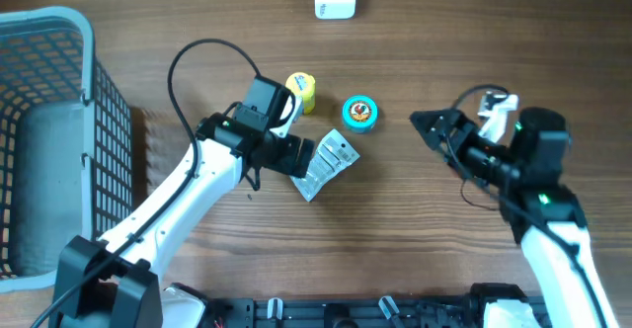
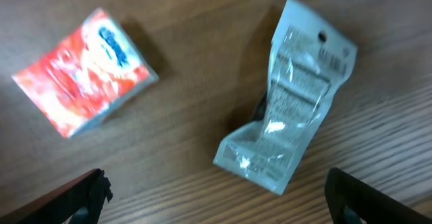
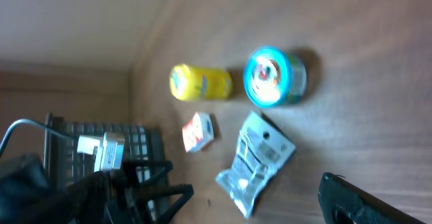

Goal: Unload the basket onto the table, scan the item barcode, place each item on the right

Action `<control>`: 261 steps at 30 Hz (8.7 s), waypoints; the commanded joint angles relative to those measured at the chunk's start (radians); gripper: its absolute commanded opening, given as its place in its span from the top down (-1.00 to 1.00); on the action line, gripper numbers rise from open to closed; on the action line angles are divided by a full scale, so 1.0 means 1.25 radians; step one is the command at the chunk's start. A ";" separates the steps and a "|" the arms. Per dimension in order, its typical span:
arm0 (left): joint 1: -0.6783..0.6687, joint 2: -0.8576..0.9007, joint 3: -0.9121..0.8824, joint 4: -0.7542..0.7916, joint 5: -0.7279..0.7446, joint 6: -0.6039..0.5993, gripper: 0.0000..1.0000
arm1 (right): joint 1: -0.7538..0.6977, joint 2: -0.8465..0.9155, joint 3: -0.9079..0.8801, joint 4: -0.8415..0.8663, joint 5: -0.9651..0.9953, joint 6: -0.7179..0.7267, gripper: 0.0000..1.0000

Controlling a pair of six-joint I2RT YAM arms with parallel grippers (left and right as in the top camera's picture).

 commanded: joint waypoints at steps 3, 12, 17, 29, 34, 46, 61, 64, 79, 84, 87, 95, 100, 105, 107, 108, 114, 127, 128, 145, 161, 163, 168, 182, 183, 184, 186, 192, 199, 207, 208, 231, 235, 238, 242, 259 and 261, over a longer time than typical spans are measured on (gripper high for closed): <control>-0.021 0.001 -0.045 -0.005 0.031 0.084 -1.00 | 0.003 0.111 0.007 0.023 -0.127 -0.046 -1.00; -0.042 0.001 -0.045 0.052 -0.023 0.157 -1.00 | 0.003 0.109 0.007 -0.013 -0.206 -0.109 -1.00; 0.010 -0.011 -0.045 0.080 -0.087 0.093 -1.00 | 0.003 0.109 0.007 -0.114 -0.098 -0.097 -0.99; 0.063 -0.222 -0.045 0.124 -0.056 0.046 -1.00 | 0.057 0.109 0.132 -0.311 0.198 0.018 -1.00; 0.070 -0.313 -0.045 0.134 -0.056 0.046 -1.00 | 0.169 0.121 0.246 -0.452 0.374 0.191 -1.00; 0.169 -0.428 -0.045 0.162 -0.055 0.009 -1.00 | 0.323 0.359 0.257 -0.396 0.289 0.330 -0.99; 0.143 -0.259 -0.045 0.035 0.116 0.143 -1.00 | 0.312 0.369 0.361 -0.378 0.353 0.014 -0.99; 0.108 -0.185 -0.045 0.038 0.115 0.159 -1.00 | 0.276 0.369 0.394 -0.425 0.425 -0.018 -1.00; -0.095 -0.059 -0.045 0.076 0.029 0.201 -1.00 | -0.026 0.369 0.477 -0.518 0.390 -0.272 -1.00; -0.099 0.019 -0.045 0.096 0.025 0.213 -1.00 | -0.073 0.369 0.477 -0.530 0.349 -0.302 -0.99; -0.099 0.070 -0.045 0.128 0.025 0.213 -1.00 | -0.079 0.369 0.477 -0.533 0.349 -0.305 -1.00; -0.114 0.139 -0.045 0.190 0.025 0.222 -1.00 | -0.079 0.369 0.477 -0.533 0.349 -0.307 -1.00; -0.114 0.172 -0.045 0.191 0.025 0.222 -1.00 | -0.079 0.369 0.477 -0.533 0.349 -0.307 -1.00; -0.114 0.196 -0.045 0.165 0.031 0.237 -1.00 | -0.079 0.369 0.477 -0.534 0.350 -0.308 -0.99; -0.114 0.196 -0.045 0.140 0.023 0.246 -1.00 | -0.079 0.369 0.477 -0.533 0.352 -0.307 -1.00; -0.114 0.196 -0.045 0.139 0.024 0.246 -1.00 | -0.079 0.369 0.477 -0.533 0.352 -0.307 -0.99; -0.114 0.198 -0.045 0.149 0.025 0.259 -0.75 | -0.079 0.369 0.477 -0.537 0.352 -0.307 -1.00; -0.122 0.295 -0.045 0.192 0.028 0.263 -0.57 | -0.079 0.369 0.477 -0.547 0.353 -0.320 -0.99; -0.125 0.297 -0.045 0.194 0.028 0.263 -0.51 | -0.079 0.369 0.477 -0.547 0.353 -0.320 -1.00; -0.130 0.298 -0.045 0.201 0.028 0.260 0.14 | -0.079 0.369 0.477 -0.546 0.362 -0.321 -1.00; -0.130 0.297 -0.045 0.201 0.027 0.257 0.46 | -0.079 0.369 0.477 -0.546 0.374 -0.320 -1.00; -0.130 0.295 -0.045 0.200 0.024 0.256 0.52 | -0.079 0.369 0.477 -0.546 0.374 -0.320 -0.99; -0.130 0.254 -0.045 0.199 0.004 0.236 0.63 | -0.079 0.369 0.477 -0.545 0.374 -0.320 -0.99; -0.130 0.153 -0.045 0.191 0.003 0.218 0.86 | -0.079 0.369 0.477 -0.545 0.374 -0.320 -1.00; -0.130 0.148 -0.045 0.188 0.003 0.218 0.86 | -0.079 0.369 0.477 -0.545 0.374 -0.320 -0.99; -0.130 0.143 -0.045 0.185 0.003 0.218 0.85 | -0.079 0.369 0.477 -0.545 0.374 -0.320 -0.99; -0.130 0.129 -0.045 0.180 0.003 0.218 0.84 | -0.079 0.369 0.477 -0.545 0.374 -0.320 -1.00; -0.130 0.053 -0.045 0.157 0.003 0.214 0.81 | -0.079 0.369 0.477 -0.543 0.374 -0.320 -1.00; -0.130 -0.102 -0.045 0.119 0.004 0.195 0.80 | -0.079 0.369 0.477 -0.542 0.374 -0.319 -1.00; -0.144 -0.262 -0.045 0.077 0.049 0.184 0.76 | -0.079 0.369 0.477 -0.542 0.374 -0.319 -1.00; -0.148 -0.271 -0.045 0.073 0.049 0.179 0.76 | -0.079 0.369 0.477 -0.542 0.374 -0.319 -0.99; -0.314 -0.341 -0.045 0.022 0.043 0.176 0.79 | -0.079 0.369 0.477 -0.543 0.374 -0.319 -1.00; -0.314 -0.341 -0.045 0.023 0.043 0.176 0.80 | -0.079 0.369 0.476 -0.542 0.374 -0.319 -1.00; -0.314 -0.341 -0.045 0.025 0.042 0.176 0.81 | -0.079 0.369 0.477 -0.542 0.374 -0.319 -1.00; -0.313 -0.341 -0.045 0.046 0.011 0.168 0.81 | -0.079 0.369 0.477 -0.542 0.374 -0.319 -0.99; -0.123 -0.279 -0.045 0.180 0.030 0.109 0.87 | -0.079 0.370 0.476 -0.542 0.338 -0.292 -1.00; -0.103 -0.234 -0.045 0.182 0.066 0.109 0.88 | -0.079 0.371 0.476 -0.542 0.333 -0.291 -0.99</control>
